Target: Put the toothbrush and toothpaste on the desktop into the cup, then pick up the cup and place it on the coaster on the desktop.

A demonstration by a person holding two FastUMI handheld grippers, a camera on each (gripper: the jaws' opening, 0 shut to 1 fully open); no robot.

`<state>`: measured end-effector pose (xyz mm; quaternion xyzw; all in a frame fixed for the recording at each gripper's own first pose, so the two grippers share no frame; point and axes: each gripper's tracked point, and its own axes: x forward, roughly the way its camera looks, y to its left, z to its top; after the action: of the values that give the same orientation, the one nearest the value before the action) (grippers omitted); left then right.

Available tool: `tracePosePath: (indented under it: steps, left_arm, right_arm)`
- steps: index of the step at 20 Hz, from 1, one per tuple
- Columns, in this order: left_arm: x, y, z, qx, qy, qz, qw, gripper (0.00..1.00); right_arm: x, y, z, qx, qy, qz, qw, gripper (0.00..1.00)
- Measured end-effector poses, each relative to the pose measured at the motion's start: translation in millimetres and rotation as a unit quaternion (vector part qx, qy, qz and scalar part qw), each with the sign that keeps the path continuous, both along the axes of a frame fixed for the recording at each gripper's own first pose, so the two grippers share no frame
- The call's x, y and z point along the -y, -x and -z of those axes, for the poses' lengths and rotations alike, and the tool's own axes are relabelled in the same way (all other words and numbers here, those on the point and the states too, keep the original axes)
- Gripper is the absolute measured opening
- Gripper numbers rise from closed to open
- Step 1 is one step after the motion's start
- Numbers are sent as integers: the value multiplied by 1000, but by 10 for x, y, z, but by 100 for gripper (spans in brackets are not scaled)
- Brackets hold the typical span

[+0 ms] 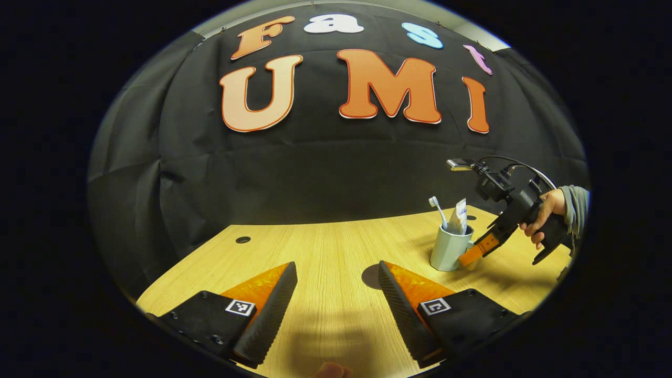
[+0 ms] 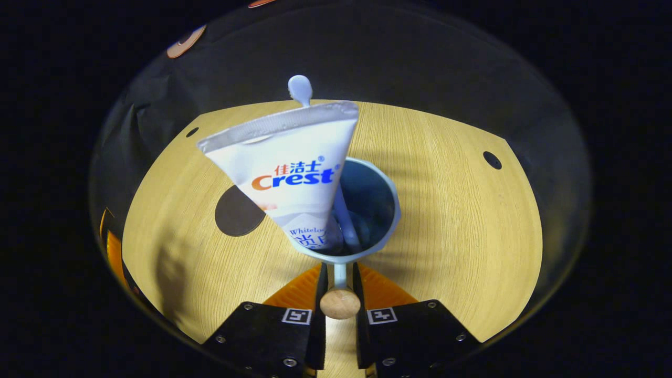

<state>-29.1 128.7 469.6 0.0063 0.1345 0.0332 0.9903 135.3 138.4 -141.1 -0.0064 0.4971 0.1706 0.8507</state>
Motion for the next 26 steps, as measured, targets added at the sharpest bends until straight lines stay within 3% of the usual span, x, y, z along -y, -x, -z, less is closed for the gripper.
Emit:
tracePosePath:
  steps: [1,2,20,21,22,26]
  left_arm:
    - [-7,-11,-15,1,-1,-1,1000,96]
    - [8,-8,-25,3,1,1,1000,98]
    - [-92,195,45,2,12,-14,1000,98]
    - [-105,203,65,-2,13,-15,1000,98]
    - [-121,209,84,-3,13,-17,1000,98]
    - [-171,228,143,-9,16,-24,1000,98]
  right_arm:
    - [3,-10,-14,3,2,-2,1000,19]
    - [-6,-22,-18,7,0,-7,1000,24]
    - [-103,-135,-106,65,-35,-90,993,24]
    - [-107,-133,-112,66,-35,-93,993,19]
    - [-114,-128,-112,66,-33,-98,992,24]
    - [-113,-134,-114,65,-27,-114,991,24]
